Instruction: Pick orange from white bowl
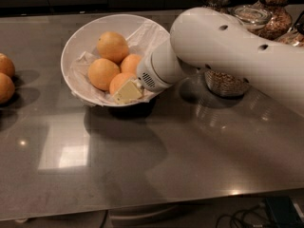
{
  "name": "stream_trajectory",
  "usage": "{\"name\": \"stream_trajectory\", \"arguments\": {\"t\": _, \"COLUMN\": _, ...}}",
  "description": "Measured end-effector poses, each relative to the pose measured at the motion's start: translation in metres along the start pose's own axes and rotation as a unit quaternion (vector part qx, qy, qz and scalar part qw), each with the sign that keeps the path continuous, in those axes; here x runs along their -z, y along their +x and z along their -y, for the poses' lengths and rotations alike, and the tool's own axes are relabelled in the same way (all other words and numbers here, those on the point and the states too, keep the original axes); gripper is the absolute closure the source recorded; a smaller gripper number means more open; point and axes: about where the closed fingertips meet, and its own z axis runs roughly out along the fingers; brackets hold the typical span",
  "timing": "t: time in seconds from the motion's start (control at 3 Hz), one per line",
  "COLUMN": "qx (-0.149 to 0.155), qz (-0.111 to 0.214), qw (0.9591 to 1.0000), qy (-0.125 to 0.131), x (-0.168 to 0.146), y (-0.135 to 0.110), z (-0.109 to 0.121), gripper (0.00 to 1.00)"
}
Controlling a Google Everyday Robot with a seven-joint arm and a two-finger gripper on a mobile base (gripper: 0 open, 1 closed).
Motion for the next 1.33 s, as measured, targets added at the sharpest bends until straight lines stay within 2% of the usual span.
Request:
{"name": "stream_trajectory", "arguments": {"t": 1.0, "qx": 0.000, "qz": -0.001, "qw": 1.0000, "qy": 0.000, "x": 0.0017, "y": 0.0011, "z": 0.0021, "gripper": 0.28}}
{"name": "stream_trajectory", "arguments": {"t": 1.33, "qx": -0.001, "qz": -0.003, "qw": 1.0000, "qy": 0.000, "x": 0.0011, "y": 0.0028, "z": 0.0031, "gripper": 0.33}}
